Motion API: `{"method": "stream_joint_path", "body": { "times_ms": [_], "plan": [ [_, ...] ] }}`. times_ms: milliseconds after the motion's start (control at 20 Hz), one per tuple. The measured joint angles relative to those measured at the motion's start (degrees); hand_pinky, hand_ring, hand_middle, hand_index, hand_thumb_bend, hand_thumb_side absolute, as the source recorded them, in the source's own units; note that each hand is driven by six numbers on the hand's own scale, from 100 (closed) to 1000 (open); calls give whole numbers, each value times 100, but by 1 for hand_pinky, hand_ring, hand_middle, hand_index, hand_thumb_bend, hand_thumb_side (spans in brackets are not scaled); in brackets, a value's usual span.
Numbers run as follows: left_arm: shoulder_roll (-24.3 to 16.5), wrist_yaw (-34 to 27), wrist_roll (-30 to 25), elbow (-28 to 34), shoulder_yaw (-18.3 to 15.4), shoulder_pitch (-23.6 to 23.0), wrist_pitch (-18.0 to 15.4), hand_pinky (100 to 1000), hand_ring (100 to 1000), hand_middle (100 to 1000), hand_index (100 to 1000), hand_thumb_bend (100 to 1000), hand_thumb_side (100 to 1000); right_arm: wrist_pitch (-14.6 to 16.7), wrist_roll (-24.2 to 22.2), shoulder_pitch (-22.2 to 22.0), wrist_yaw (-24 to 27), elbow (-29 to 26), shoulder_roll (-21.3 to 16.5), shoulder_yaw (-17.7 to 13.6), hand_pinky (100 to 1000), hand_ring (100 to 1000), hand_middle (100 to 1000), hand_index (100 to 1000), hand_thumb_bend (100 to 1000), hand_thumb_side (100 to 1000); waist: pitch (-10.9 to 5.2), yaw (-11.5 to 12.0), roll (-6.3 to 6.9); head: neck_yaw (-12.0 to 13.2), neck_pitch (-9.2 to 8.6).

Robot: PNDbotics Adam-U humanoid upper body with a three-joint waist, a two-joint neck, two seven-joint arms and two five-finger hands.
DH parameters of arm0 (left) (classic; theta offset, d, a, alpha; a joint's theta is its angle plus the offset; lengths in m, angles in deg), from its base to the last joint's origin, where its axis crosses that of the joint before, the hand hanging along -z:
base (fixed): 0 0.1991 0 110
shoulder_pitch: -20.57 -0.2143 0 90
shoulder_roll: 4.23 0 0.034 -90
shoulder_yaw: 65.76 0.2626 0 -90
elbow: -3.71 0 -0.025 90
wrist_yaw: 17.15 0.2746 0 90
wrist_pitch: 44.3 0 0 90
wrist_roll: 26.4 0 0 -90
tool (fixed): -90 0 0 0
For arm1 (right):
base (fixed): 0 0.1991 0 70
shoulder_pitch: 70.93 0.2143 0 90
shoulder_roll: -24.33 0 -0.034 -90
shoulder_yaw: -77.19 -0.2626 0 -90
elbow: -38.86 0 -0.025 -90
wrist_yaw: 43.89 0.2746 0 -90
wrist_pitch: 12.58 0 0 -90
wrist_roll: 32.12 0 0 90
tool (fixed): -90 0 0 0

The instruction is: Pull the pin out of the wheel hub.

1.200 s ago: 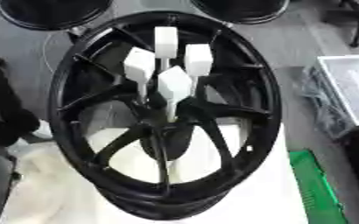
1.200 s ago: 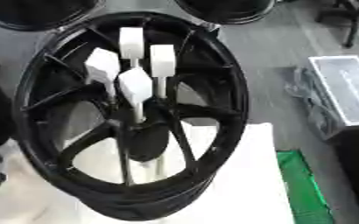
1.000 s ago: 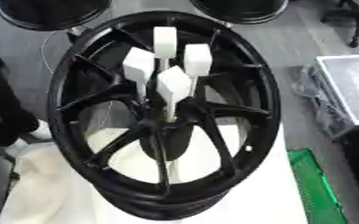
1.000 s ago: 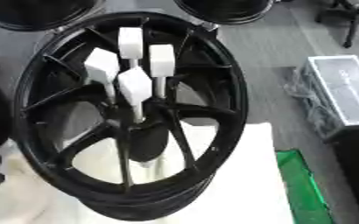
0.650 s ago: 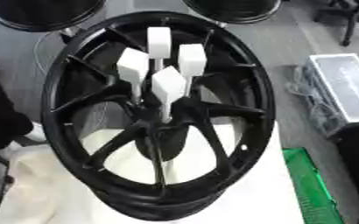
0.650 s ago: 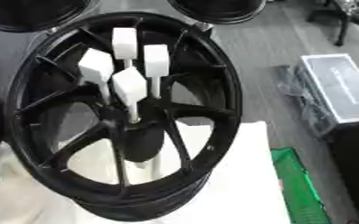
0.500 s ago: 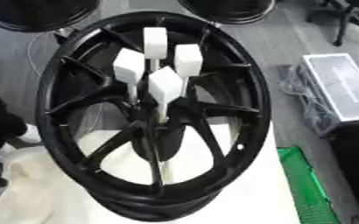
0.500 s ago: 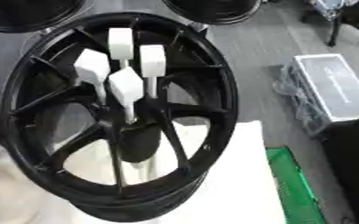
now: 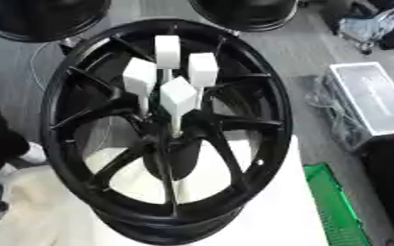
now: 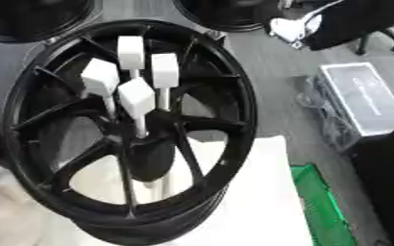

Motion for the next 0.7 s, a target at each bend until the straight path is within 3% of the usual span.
{"method": "stream_joint_path", "body": {
  "times_ms": [400, 700],
  "plan": [
    [-46, 0, 110, -30, -10, -73, 2, 616, 742, 672, 771, 100, 854, 273, -561, 324, -1061, 733, 610, 750, 897, 898, 862, 994, 100, 258, -92, -133, -74, 261, 0],
    [-46, 0, 131, -31, -11, -80, 20, 617, 743, 672, 771, 100, 855, 424, -700, 324, -1421, 910, 852, 927, 900, 903, 857, 1000, 100, 247, -102, -88, -75, 328, 0]
  ]
}}
